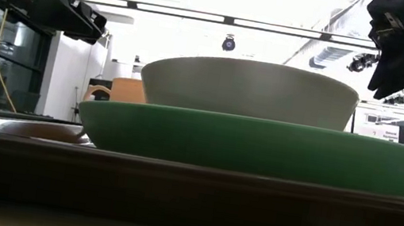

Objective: Set up tray
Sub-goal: Return to Home Position

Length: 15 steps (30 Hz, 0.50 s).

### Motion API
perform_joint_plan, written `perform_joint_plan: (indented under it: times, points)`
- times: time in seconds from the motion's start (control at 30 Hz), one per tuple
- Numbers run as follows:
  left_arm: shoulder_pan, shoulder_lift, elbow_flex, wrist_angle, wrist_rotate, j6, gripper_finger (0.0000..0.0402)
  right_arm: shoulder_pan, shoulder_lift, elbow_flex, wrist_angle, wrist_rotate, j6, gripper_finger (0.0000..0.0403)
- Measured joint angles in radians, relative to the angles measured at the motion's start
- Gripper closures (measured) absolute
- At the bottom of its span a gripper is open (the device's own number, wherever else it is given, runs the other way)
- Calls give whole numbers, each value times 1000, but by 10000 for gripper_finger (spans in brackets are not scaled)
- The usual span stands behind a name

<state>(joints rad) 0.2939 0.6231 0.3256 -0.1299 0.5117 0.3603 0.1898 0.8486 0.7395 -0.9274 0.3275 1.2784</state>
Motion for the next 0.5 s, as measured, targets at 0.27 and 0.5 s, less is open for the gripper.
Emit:
perform_joint_plan:
  times: [0.27, 0.5]
  points:
    - [0, 0, 0, 1, 33, 37, 289, 0, -8, 0, -40, -1, 2, 336]
    - [0, -2, 0, 66, 125, 31, 289, 0, -71, 0, -95, 102, 70, 336]
